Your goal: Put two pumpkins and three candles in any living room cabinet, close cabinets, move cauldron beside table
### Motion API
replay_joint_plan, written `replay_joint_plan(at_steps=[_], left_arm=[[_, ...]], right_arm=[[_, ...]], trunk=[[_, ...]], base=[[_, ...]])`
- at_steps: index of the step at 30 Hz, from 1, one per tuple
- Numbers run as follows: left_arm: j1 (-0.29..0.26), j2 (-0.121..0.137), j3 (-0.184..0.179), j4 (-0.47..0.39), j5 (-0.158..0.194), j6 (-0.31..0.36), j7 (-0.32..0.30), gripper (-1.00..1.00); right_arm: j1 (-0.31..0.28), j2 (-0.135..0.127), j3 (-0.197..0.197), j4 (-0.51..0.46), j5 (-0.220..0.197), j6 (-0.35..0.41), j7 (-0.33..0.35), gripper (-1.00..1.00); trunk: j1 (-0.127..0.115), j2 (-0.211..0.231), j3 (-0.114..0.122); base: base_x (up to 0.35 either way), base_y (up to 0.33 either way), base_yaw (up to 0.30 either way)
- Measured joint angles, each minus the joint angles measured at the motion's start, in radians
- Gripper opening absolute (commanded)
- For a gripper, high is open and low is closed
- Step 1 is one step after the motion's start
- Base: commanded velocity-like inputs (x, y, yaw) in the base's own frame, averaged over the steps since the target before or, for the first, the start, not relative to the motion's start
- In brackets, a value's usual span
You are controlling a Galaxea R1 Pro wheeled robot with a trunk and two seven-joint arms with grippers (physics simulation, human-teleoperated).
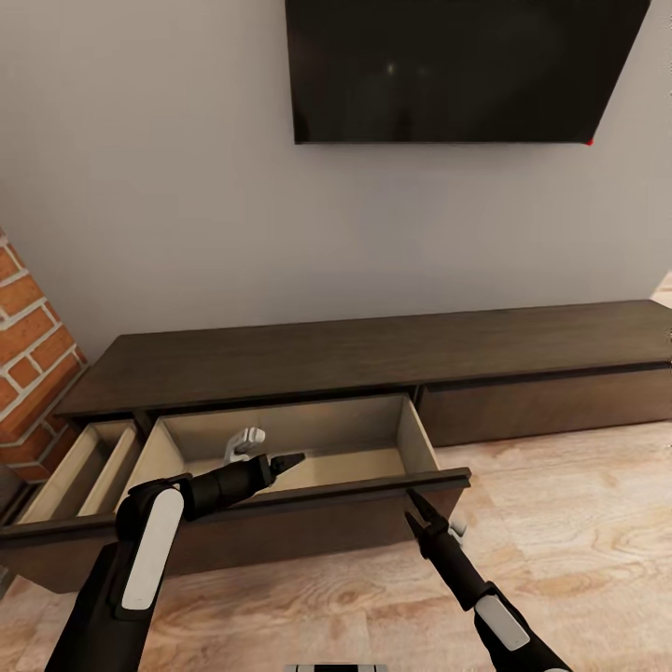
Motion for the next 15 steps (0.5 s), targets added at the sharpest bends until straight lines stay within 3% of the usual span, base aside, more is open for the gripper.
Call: replay_joint_plan(at_steps=[15], left_arm=[[-0.001,0.000,0.000,0.000,0.000,0.000,0.000,1.00]], right_arm=[[0.000,0.000,0.001,0.000,-0.001,0.000,0.000,1.00]], trunk=[[0.000,0.000,0.000]], base=[[-0.055,0.000,0.000]])
